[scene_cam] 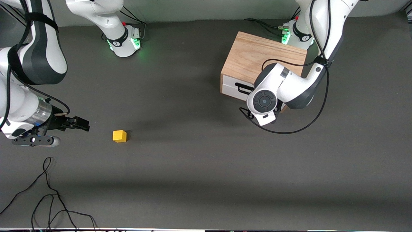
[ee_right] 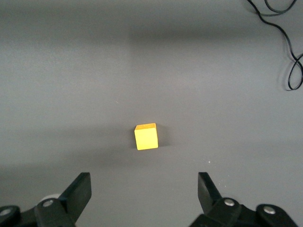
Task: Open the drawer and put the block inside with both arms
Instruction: 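Pull the drawer open with the left gripper while the right gripper reaches the cube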
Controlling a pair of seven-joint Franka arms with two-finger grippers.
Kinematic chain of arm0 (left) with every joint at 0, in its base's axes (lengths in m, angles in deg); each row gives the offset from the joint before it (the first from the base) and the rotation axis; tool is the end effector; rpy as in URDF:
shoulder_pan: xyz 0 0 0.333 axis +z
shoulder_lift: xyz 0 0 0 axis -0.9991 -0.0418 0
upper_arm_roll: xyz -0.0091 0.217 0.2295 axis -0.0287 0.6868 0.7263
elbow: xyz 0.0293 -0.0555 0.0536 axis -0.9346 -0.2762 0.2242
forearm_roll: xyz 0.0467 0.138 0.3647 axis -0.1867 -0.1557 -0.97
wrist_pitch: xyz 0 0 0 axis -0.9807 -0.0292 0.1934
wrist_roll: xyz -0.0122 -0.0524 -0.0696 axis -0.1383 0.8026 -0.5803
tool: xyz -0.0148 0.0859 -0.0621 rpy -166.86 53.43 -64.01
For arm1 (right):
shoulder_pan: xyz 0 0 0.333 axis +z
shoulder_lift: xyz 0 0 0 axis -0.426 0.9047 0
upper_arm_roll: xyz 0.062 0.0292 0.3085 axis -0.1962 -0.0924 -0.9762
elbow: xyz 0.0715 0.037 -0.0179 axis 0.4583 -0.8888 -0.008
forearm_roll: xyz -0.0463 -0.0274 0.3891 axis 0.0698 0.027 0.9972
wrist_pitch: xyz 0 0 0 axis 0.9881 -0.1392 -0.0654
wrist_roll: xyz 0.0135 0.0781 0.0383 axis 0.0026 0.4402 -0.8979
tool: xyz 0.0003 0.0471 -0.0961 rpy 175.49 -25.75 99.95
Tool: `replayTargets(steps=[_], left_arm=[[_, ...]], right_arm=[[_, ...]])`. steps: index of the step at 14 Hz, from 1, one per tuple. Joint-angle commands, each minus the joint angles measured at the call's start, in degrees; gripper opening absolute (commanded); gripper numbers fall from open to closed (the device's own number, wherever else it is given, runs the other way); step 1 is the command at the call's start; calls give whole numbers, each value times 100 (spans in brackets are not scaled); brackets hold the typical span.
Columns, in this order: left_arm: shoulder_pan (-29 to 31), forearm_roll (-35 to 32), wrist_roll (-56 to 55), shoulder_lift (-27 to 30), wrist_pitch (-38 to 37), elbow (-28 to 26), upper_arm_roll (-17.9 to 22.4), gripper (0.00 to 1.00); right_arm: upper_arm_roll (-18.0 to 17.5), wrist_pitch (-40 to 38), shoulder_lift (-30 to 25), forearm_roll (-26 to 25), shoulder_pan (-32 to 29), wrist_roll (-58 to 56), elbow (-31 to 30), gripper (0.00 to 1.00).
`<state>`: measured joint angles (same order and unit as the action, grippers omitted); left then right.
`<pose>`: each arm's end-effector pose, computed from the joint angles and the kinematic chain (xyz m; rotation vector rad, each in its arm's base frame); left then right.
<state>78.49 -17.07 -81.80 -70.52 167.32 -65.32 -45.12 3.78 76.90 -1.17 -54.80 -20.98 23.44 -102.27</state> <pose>0.5097 -0.3321 0.2933 -2.3278 -1.6047 0.4033 0.6216 0.0291 0.4965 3.1333 -0.0829 -0.0134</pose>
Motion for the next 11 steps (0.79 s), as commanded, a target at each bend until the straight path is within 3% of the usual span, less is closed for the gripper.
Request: replayTargets(steps=[1, 6, 9, 11], left_arm=[[-82, -81, -97, 116, 96, -184, -2, 100], [-82, -151, -88, 20, 236, -175, -2, 100], [-82, -292, -88, -33, 333, -114, -2, 100], [-73, -327, -88, -77, 351, 26, -2, 100]], right_arm=[[36, 96, -353, 14, 34, 122, -396, 100], [45, 403, -563, 22, 42, 43, -1019, 100], [36, 1429, -547, 14, 51, 16, -1819, 100], [27, 1678, -503, 14, 60, 16, -2005, 100]])
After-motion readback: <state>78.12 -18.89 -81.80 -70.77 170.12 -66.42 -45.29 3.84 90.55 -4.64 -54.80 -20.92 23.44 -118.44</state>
